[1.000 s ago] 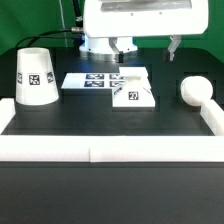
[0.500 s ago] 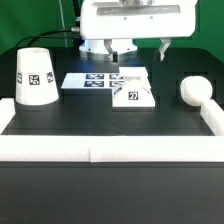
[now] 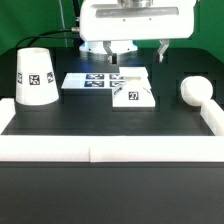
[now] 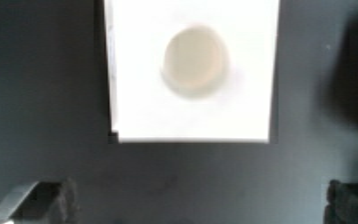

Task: Assemble lamp

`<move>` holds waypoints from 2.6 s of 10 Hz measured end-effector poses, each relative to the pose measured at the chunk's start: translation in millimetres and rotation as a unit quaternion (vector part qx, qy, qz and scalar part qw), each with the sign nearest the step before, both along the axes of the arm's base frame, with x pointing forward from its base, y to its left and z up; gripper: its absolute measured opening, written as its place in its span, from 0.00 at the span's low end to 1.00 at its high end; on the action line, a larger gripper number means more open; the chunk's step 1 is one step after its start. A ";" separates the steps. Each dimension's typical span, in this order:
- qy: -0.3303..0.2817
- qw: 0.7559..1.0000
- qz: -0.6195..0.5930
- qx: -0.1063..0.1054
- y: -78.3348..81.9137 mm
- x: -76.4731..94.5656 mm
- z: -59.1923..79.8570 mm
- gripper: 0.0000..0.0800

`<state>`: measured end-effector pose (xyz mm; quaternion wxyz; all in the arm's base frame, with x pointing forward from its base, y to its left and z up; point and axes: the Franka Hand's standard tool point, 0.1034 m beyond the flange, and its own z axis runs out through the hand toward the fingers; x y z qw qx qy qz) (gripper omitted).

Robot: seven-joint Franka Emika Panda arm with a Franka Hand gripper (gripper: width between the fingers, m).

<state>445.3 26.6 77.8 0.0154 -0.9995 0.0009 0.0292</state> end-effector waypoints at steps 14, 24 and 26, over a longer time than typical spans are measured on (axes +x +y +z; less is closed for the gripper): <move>0.009 1.000 0.002 0.000 0.7 -16.8 -24.7 0.67; -0.018 1.000 0.009 0.006 16.7 55.8 -23.7 0.67; -0.024 1.000 0.013 0.008 23.6 73.7 -23.4 0.67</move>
Offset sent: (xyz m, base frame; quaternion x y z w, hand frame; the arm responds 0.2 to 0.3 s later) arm -0.0082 0.0000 -0.0144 -0.0031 0.0098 0.0131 0.9999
